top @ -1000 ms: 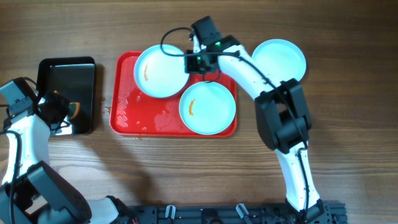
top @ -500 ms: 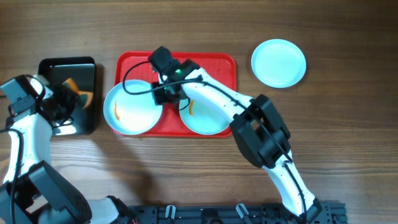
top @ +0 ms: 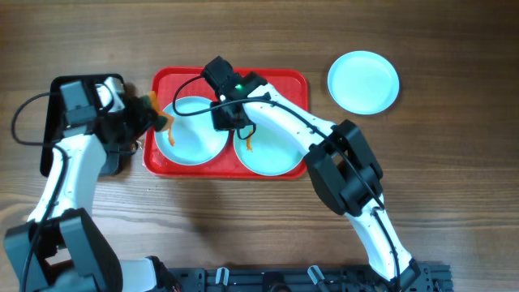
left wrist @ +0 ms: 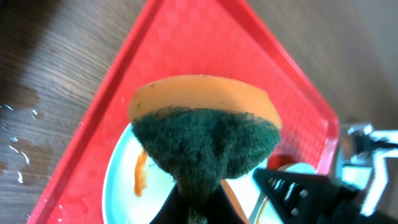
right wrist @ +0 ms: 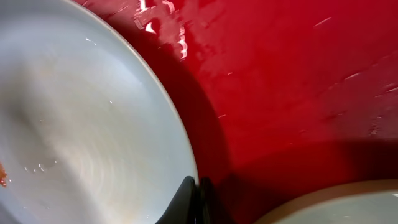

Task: Clean dirty plates on tray and stack at the side
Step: 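Bring the sponge with the left gripper onto the left plate and scrub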

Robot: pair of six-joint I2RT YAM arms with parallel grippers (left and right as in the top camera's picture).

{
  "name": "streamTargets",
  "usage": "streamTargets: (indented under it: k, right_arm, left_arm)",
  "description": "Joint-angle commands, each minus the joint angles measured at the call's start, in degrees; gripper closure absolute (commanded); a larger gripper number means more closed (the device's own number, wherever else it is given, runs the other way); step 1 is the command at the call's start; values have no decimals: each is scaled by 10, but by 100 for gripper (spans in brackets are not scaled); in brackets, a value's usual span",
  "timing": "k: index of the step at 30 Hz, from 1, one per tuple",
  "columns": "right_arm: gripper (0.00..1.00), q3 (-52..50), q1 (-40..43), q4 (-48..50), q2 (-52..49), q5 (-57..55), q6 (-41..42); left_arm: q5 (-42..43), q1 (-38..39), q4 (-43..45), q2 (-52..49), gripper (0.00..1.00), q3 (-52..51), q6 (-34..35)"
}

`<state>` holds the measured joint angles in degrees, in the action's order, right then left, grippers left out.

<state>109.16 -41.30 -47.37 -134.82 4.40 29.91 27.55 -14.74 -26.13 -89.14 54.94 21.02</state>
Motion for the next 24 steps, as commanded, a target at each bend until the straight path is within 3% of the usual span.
streamTargets:
  k: [1, 14, 20, 24]
  right_arm:
    - [96, 7, 9, -7, -12, -25, -14]
    - [96, 7, 14, -9, -12, -25, -44]
    - [96, 7, 14, -6, -12, -25, -42]
    - [96, 7, 14, -3, -12, -25, -42]
  left_arm:
    - [-94, 45, -22, 12, 96, 5, -13]
    - [-115, 134, -22, -74, 96, 5, -13]
    - [-38, 157, 10, -106, 96, 5, -13]
    - [-34, 171, 20, -111, 96, 5, -13]
